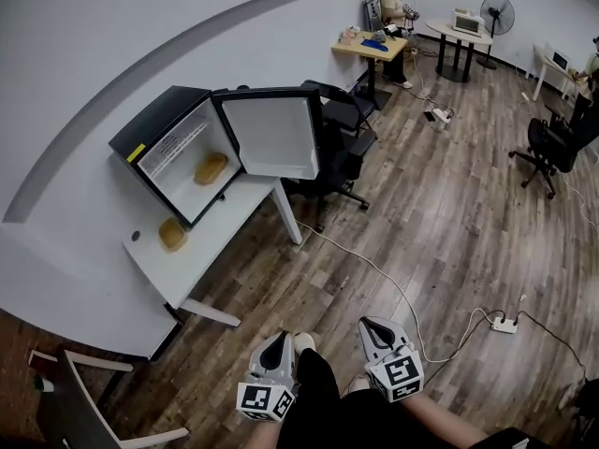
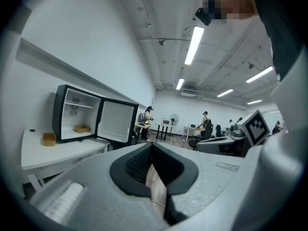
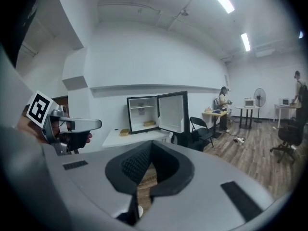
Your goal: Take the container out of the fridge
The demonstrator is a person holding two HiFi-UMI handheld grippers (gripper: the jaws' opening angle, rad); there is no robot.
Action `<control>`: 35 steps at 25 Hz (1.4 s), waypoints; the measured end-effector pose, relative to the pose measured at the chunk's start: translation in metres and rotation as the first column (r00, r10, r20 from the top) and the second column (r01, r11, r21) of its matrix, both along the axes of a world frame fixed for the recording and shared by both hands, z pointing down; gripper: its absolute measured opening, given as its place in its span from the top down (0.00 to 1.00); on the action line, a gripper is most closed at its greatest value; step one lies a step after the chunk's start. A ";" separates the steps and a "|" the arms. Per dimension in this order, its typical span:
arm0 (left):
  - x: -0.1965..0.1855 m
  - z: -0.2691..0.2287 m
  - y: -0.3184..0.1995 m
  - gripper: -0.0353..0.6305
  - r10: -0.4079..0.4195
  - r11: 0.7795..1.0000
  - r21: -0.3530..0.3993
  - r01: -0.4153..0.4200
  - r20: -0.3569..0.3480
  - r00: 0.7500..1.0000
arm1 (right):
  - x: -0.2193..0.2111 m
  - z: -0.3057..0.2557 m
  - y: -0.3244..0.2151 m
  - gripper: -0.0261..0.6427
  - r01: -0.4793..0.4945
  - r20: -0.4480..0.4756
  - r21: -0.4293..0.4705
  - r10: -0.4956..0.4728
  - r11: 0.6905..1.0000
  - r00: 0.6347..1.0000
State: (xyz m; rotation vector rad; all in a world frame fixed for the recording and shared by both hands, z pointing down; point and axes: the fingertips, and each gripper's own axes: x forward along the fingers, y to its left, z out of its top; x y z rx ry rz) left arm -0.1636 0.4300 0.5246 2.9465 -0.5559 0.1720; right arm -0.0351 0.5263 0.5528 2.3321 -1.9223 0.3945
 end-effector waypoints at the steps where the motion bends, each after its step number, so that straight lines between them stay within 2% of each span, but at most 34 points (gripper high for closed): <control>1: 0.007 -0.001 -0.004 0.93 0.004 1.000 0.002 -0.004 -0.008 1.000 | 0.005 0.000 -0.004 0.97 -0.010 -0.001 -0.003 0.010 1.000 1.000; 7: 0.035 0.001 -0.037 0.93 0.041 0.999 -0.010 -0.042 -0.032 0.999 | 0.028 0.000 -0.045 0.97 -0.031 -0.018 -0.036 0.031 0.999 0.999; 15: 0.033 0.002 -0.140 0.93 -0.041 0.998 -0.040 0.039 -0.042 0.998 | 0.046 0.000 -0.149 0.97 0.014 -0.056 -0.081 -0.019 0.997 0.998; 22: 0.041 -0.012 -0.227 0.93 -0.049 0.998 -0.045 0.047 -0.047 0.998 | 0.061 -0.023 -0.237 0.97 0.020 -0.065 -0.079 -0.025 0.997 0.998; 30: 0.044 -0.011 -0.291 0.93 -0.037 0.995 -0.090 0.030 -0.070 0.997 | 0.056 -0.024 -0.308 0.97 0.037 -0.070 -0.116 -0.045 0.993 0.997; 35: 0.047 -0.008 -0.330 0.93 -0.006 0.996 -0.085 0.000 -0.068 0.998 | 0.052 -0.031 -0.346 0.97 0.048 -0.102 -0.110 -0.060 0.993 0.993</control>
